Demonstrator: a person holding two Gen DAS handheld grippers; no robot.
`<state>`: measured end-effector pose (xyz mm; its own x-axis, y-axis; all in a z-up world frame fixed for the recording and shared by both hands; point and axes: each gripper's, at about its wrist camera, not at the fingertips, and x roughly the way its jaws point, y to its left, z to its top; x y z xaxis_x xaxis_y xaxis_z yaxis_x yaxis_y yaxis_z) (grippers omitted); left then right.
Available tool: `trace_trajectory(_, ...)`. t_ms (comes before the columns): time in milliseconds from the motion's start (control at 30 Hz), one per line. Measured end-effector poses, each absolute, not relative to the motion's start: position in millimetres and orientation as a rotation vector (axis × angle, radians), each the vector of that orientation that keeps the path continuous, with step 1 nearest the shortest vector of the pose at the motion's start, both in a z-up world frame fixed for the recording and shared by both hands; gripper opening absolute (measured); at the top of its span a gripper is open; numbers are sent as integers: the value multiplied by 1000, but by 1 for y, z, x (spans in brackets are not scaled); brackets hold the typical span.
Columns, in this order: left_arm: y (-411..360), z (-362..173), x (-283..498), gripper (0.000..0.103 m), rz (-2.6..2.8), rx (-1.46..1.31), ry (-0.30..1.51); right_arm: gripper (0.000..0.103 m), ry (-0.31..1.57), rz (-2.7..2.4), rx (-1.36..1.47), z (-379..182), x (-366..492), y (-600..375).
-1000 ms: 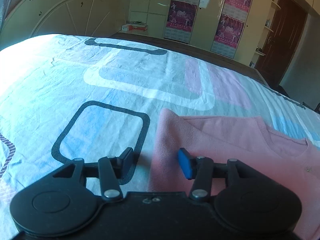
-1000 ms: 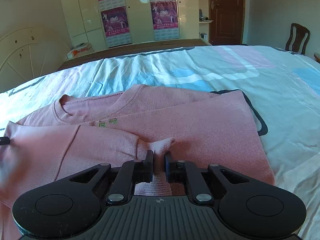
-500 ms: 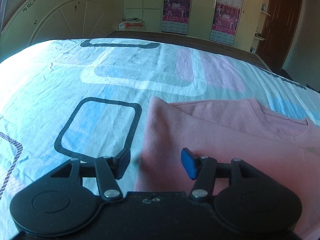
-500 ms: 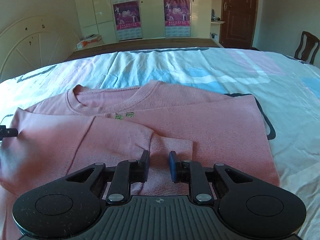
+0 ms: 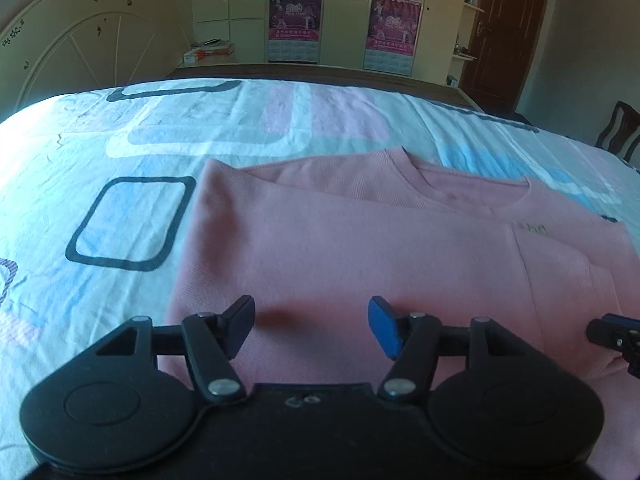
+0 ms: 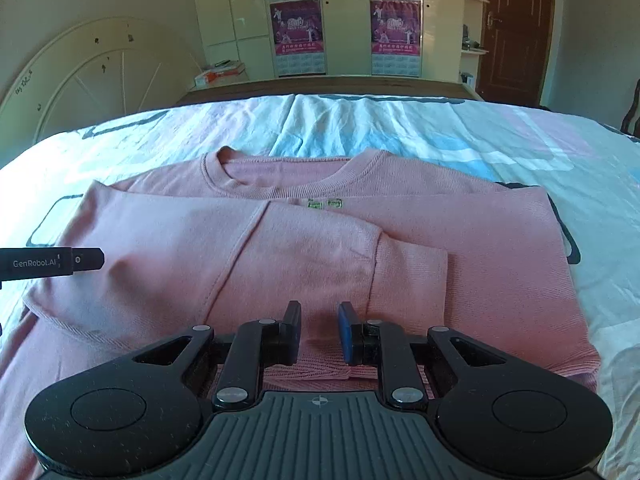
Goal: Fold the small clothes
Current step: 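Withdraw both open grippers from the folded sweatshirt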
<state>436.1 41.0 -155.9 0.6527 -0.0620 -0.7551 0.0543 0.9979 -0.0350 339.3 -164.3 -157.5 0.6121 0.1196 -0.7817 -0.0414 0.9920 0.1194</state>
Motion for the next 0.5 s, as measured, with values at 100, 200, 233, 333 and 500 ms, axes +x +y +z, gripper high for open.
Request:
trace_trajectory(100, 37, -169, 427, 63, -69, 37, 850, 20, 922, 84, 29, -165, 336, -165)
trace_trajectory(200, 43, -171, 424, 70, -65, 39, 843, 20, 910, 62, 0, -170, 332, -174)
trace_trajectory(233, 46, -171, 424, 71, -63, 29, 848, 20, 911, 66, 19, -170, 331, -177)
trace_trajectory(333, 50, -169, 422, 70, -48, 29, 859, 20, 914, 62, -5, -170, 331, -174)
trace_trajectory(500, 48, -156, 399, 67, -34, 19, 853, 20, 897, 74, 68, -157, 319, -172)
